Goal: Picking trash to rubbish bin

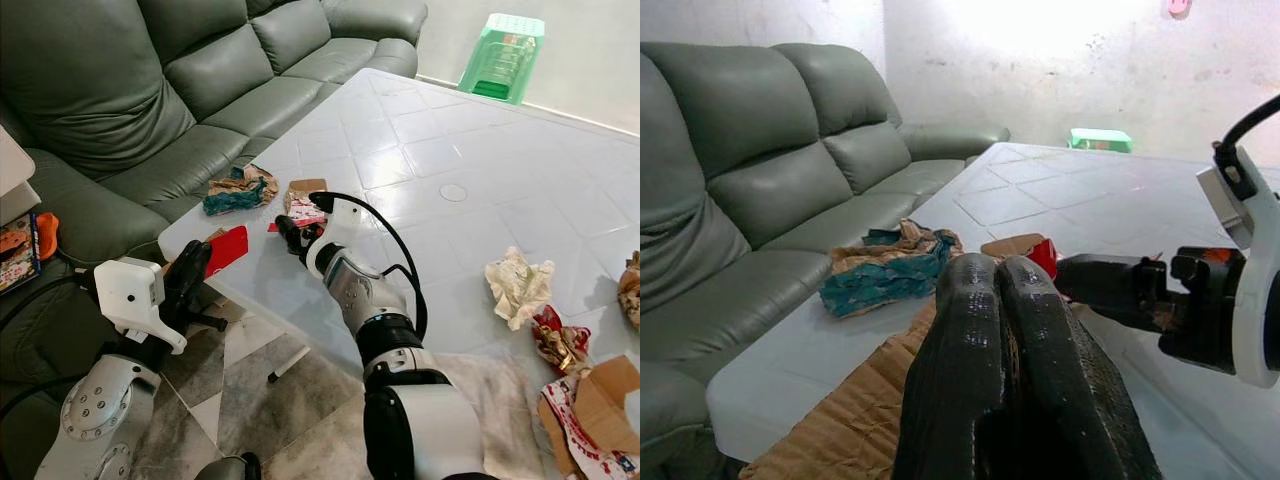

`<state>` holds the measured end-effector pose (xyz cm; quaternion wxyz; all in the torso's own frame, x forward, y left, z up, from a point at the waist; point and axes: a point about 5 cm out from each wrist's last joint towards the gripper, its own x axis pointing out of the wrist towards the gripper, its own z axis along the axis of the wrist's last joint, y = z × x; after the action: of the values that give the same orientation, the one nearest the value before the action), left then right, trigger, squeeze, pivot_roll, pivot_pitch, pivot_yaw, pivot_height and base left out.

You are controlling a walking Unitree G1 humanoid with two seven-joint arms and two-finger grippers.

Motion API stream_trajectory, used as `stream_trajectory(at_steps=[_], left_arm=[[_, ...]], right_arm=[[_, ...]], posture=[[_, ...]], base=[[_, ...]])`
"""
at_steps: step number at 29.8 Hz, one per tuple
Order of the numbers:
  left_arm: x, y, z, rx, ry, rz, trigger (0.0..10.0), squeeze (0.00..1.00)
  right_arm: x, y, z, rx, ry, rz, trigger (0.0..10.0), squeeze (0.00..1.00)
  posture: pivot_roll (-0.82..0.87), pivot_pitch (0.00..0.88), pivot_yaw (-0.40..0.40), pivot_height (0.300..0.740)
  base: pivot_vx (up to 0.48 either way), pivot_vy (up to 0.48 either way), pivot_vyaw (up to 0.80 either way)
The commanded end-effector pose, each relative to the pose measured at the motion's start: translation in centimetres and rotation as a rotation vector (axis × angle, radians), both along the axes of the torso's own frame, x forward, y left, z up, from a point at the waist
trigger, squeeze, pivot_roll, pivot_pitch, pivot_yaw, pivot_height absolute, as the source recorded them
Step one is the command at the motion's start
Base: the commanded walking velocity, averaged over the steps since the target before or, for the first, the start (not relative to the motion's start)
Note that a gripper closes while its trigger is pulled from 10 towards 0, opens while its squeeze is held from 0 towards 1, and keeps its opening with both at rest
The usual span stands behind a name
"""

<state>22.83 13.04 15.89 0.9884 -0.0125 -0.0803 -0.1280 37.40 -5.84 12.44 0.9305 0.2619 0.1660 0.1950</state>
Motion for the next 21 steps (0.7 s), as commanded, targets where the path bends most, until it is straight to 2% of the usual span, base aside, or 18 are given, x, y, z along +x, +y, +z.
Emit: stream_trajectory(at_steps=[1,21], left_arm=[[-0.15,-0.15,0.31,-0.001,-0.013,-0.003,0.0,0.00],[-0.17,-0.20,0.31,-0.005,-0.015,0.006,0.0,0.00]], right_arm=[[0.17,-0.09,0.04,-0.015,0.008,-0.016,0.0,0.00],[0.33,-0.43,-0.47,-0.047,0.039,-0.072,0.0,0.00]], posture=[[0.14,0.115,-0.036,0.740],[0.15,0.116,-0.044,0.740]], base=[[0.000,0.000,0.00],[0.000,0.000,0.00]])
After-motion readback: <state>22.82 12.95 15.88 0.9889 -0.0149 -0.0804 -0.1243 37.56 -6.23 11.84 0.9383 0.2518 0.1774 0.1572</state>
